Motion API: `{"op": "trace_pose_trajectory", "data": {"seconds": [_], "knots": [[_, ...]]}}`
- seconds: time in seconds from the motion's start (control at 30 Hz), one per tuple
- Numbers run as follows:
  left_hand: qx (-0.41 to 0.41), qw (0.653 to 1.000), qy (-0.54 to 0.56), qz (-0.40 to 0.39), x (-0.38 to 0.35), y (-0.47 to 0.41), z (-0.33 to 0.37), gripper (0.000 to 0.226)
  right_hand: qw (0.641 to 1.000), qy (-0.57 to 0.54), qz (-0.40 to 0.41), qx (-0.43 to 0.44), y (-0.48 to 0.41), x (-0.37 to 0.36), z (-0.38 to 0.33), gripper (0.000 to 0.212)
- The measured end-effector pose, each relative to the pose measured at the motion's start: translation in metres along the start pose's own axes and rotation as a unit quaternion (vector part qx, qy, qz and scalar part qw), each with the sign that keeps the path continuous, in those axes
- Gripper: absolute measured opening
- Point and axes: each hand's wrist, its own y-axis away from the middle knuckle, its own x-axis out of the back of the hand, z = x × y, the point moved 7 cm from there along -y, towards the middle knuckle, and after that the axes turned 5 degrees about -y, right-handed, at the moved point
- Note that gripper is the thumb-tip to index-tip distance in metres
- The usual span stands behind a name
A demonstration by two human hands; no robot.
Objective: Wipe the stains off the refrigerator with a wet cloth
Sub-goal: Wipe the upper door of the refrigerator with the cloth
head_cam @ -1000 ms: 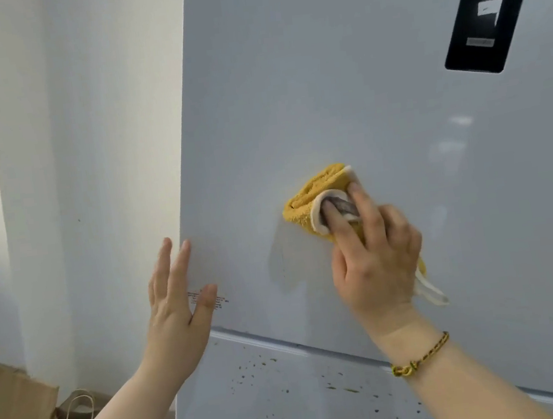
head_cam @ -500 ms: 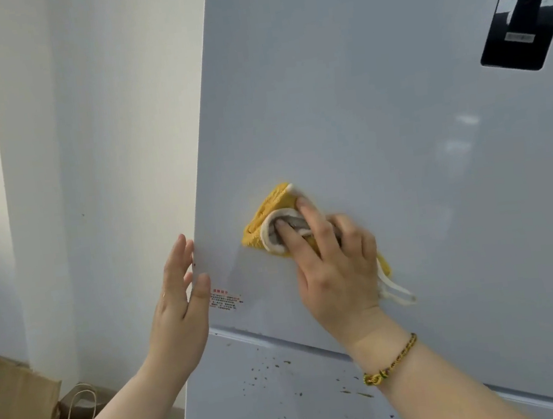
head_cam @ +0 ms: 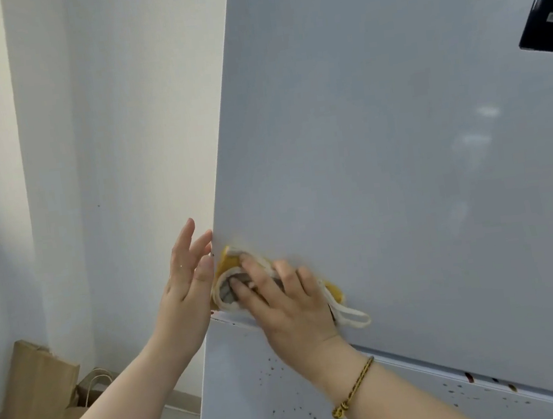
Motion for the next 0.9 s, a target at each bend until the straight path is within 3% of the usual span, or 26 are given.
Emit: {"op": "trace_pose_trajectory", "data": {"seconds": [0.1,0.27,0.4,0.57,0.63,0.73,0.9], "knots": [[0.002,1.0,0.016,0.01,0.0,0.0,-0.001,0.037,0.999,0.004,-0.008,-0.036,-0.01,-0.01,-0.006,0.044],[-0.016,1.0,-0.009,0.022,-0.005,0.002,-0.002,0.049,0.997,0.025,-0.058,0.037,0.028,-0.023,-0.023,0.04],[-0.009,0.999,-0.003,0.032,-0.004,0.002,-0.001,0.038,0.996,0.027,-0.046,0.065,0.036,-0.006,-0.006,0.035],[-0.016,0.999,-0.029,0.039,0.004,-0.002,0.003,0.031,1.0,-0.004,-0.007,-0.02,-0.012,0.006,0.014,0.053],[-0.019,0.999,-0.03,0.033,0.003,-0.003,0.005,0.032,1.0,0.001,-0.014,-0.028,-0.013,-0.002,0.008,0.05],[-0.016,0.998,-0.045,0.04,0.003,0.001,0.002,0.041,0.998,0.011,-0.043,0.033,0.018,-0.014,-0.012,0.041],[-0.028,0.982,-0.166,0.085,-0.017,0.014,0.0,0.051,0.996,0.019,-0.047,0.071,0.062,0.005,0.006,0.031]]}}
